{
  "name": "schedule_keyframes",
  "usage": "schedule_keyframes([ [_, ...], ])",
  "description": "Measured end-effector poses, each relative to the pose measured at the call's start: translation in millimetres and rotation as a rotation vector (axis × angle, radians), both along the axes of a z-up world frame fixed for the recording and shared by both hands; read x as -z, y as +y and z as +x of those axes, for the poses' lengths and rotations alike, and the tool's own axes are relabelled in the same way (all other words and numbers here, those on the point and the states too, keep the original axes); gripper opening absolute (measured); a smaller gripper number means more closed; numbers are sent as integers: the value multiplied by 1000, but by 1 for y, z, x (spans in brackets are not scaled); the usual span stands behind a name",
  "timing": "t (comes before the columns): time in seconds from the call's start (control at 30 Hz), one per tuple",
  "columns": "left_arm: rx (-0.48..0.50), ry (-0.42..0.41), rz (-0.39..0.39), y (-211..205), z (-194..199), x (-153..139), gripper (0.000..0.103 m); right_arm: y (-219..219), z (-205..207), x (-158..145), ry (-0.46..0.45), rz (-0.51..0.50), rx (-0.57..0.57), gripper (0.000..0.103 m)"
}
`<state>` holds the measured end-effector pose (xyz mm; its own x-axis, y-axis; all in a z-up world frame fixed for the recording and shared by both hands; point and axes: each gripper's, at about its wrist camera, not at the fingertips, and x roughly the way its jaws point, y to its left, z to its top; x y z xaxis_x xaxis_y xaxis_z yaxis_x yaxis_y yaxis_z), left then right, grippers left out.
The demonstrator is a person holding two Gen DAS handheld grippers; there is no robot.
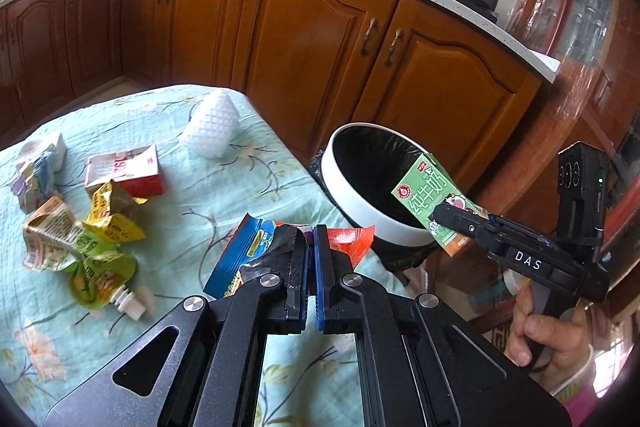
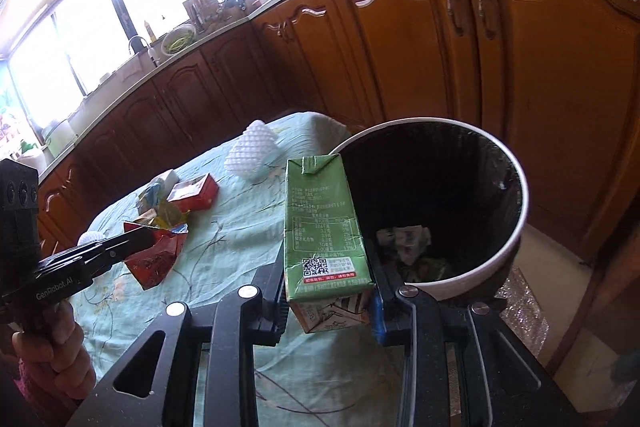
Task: Collect trash
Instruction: 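Carry the wrapper and carton over the bin and release both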
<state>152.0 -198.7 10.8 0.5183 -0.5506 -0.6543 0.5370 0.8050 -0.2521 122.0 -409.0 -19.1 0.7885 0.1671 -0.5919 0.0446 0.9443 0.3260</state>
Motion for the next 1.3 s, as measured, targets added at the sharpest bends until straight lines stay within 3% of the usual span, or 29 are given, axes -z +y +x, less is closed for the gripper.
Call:
schedule_keyframes([
  [0.27, 67, -5, 22, -50, 15, -4, 2, -37, 5, -2, 6, -12, 70, 32],
  [0.77, 157, 12, 62, -123, 46, -3, 2, -75, 37, 7, 56, -21, 98, 32],
  [1.13, 179, 58, 102, -146, 63, 18, 2, -88, 47, 17, 93, -12, 103, 32],
  [1.23, 177, 77, 106, -148, 67, 21, 12, -91, 50, 18, 97, 5, 99, 35],
  [1.3, 169, 83, 101, -148, 68, 20, 32, -94, 51, 20, 95, 27, 99, 39],
])
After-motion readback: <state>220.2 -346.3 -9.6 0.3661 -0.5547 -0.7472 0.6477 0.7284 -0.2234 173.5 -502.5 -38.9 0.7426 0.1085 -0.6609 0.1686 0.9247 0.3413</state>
